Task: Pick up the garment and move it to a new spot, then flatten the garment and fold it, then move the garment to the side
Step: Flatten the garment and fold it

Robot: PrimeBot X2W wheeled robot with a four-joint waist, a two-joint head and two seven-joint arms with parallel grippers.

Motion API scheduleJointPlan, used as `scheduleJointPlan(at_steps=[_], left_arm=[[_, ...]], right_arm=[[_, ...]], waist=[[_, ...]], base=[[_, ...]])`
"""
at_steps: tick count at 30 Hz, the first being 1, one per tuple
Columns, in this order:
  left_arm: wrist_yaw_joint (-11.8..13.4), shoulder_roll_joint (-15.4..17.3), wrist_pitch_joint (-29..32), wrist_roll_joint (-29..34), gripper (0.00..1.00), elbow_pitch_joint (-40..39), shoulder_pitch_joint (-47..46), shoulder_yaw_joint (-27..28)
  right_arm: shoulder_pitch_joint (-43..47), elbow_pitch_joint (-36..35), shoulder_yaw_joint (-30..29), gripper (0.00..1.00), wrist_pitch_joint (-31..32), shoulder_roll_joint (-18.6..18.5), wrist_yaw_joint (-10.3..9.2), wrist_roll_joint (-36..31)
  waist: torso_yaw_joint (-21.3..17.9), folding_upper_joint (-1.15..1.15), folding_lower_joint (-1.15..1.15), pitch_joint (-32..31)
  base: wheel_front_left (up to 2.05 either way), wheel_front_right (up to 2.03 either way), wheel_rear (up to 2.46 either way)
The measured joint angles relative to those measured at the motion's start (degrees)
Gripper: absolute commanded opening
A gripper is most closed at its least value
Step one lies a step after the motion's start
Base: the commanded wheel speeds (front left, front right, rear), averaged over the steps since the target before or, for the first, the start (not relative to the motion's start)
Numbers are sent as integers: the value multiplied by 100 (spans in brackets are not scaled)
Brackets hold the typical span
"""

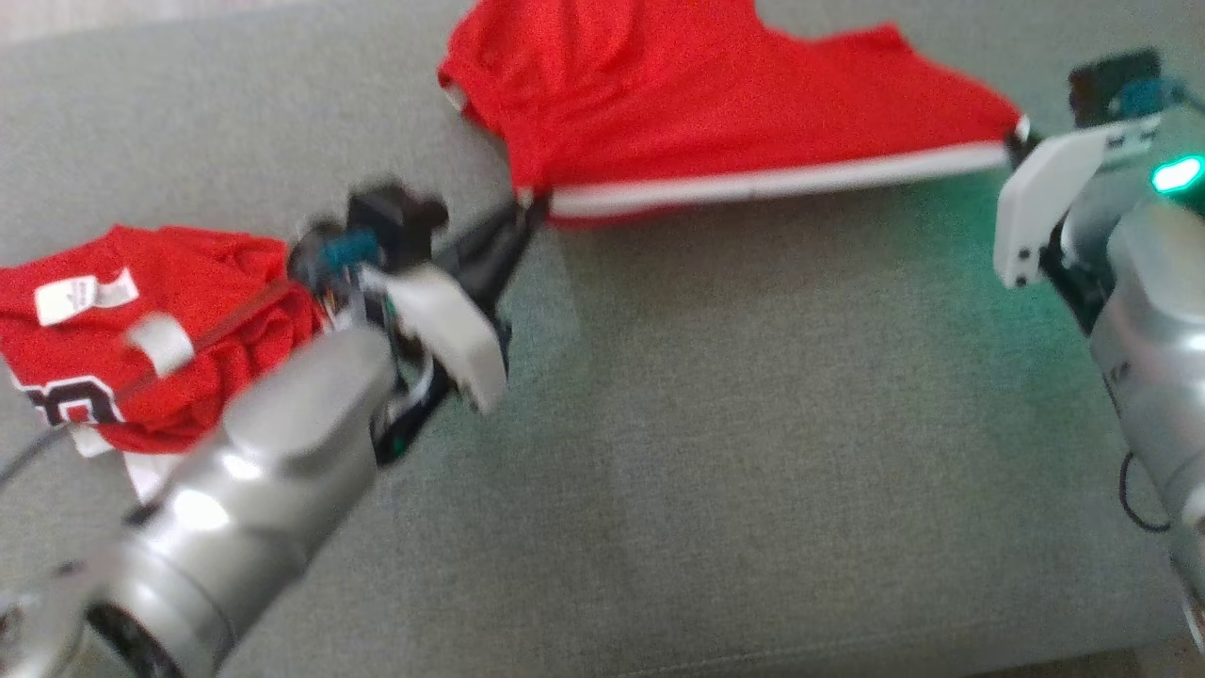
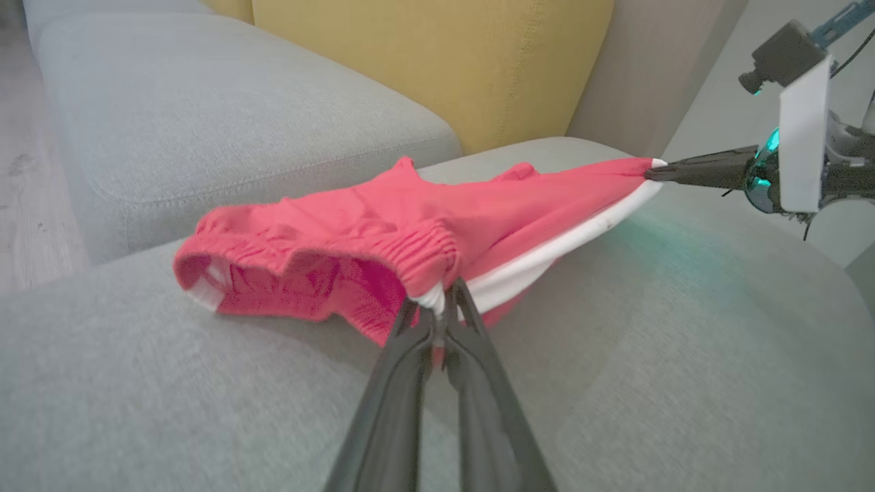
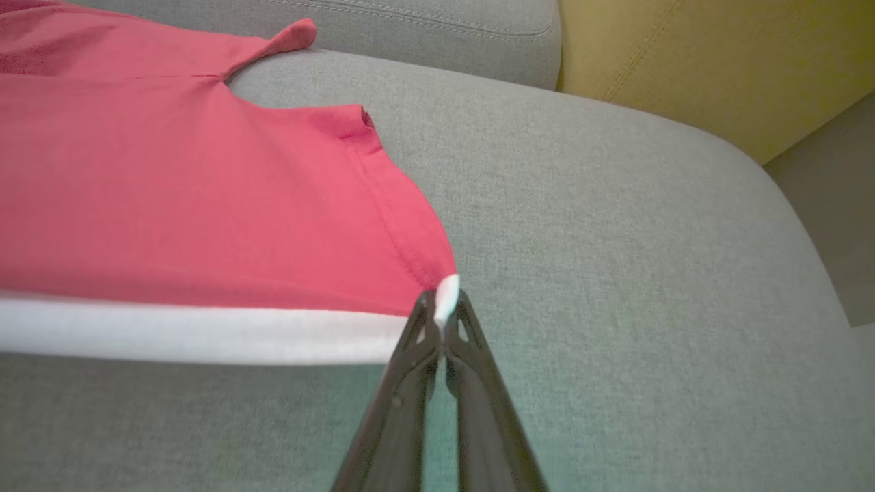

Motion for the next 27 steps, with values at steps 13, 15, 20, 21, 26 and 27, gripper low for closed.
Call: scheduleJointPlan(at_steps=[13, 15, 20, 21, 26, 27], left_arm=[[315, 44, -98, -31, 0, -1079, 1361, -510], [435, 87, -87, -42, 0, -1325, 1571, -578], [730, 243, 9, -98, 0, -1912, 1839, -589], [730, 243, 9, -98, 0, -1912, 1839, -589], [979, 293, 7, -200, 0, -2084, 1783, -379], [1016, 291, 5, -200, 0, -2090, 1731, -355]], right_arm=[[1601, -2418, 1939, 0, 1884, -1726, 20, 2605], [1845, -2844, 2069, 0, 2118, -2029, 20, 2929], [2195, -3628, 1991, 0, 2142, -2532, 20, 3334], [2195, -3628, 1991, 0, 2142, -2532, 20, 3334], [2105, -3907, 1517, 0, 1814, -2502, 21, 3163], [2035, -3903, 1423, 0, 1749, -2450, 21, 3071]], waist=[[-15, 0, 0, -922], [-27, 0, -1, -1027], [-73, 0, -1, -1097], [-73, 0, -1, -1097], [-3, 0, 1, -919], [22, 0, 1, -866]], base=[[0, 0, 0], [0, 0, 0], [0, 0, 0], [0, 0, 0], [0, 0, 0], [0, 0, 0]])
